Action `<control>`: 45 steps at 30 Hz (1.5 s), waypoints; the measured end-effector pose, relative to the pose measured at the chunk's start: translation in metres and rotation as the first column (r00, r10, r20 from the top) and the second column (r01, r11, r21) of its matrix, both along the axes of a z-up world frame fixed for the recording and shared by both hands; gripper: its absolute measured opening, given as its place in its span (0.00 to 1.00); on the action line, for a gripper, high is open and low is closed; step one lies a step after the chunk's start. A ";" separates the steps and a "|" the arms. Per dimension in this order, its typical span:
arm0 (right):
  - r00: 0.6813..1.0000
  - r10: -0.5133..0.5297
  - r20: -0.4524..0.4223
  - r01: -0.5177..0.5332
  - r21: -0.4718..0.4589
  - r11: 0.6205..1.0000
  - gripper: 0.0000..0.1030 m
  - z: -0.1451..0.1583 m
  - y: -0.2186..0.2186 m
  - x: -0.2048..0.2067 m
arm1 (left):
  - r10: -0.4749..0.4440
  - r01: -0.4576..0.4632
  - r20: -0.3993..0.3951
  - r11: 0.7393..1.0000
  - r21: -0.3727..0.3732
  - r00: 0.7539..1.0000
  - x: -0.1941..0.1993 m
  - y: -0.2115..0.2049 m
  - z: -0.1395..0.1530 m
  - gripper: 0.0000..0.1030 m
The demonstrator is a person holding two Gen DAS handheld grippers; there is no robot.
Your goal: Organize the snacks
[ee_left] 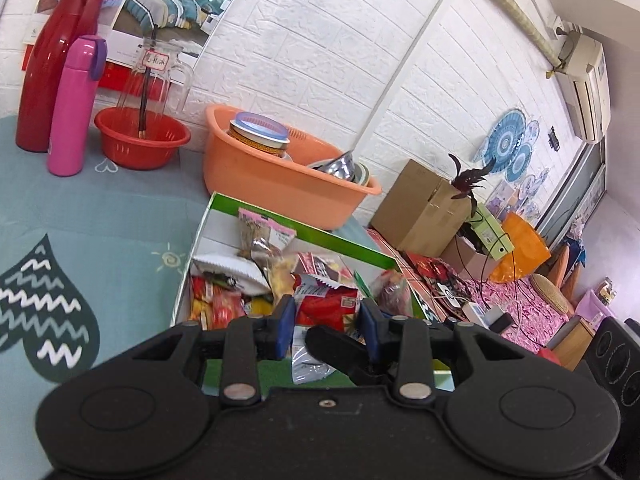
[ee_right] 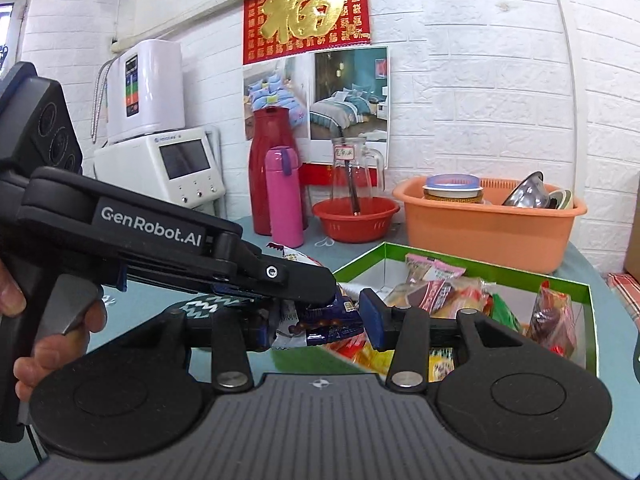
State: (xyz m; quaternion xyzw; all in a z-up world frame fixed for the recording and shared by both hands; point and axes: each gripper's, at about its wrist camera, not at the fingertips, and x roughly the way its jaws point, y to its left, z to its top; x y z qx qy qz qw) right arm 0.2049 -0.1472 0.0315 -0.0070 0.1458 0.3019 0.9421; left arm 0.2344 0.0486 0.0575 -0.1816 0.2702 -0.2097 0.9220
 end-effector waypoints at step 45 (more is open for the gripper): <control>0.949 -0.312 -0.039 0.307 -0.104 0.946 1.00 0.002 -0.082 -0.143 | 0.170 -0.189 0.100 0.953 0.238 0.980 -0.166 -0.050 -0.011 1.00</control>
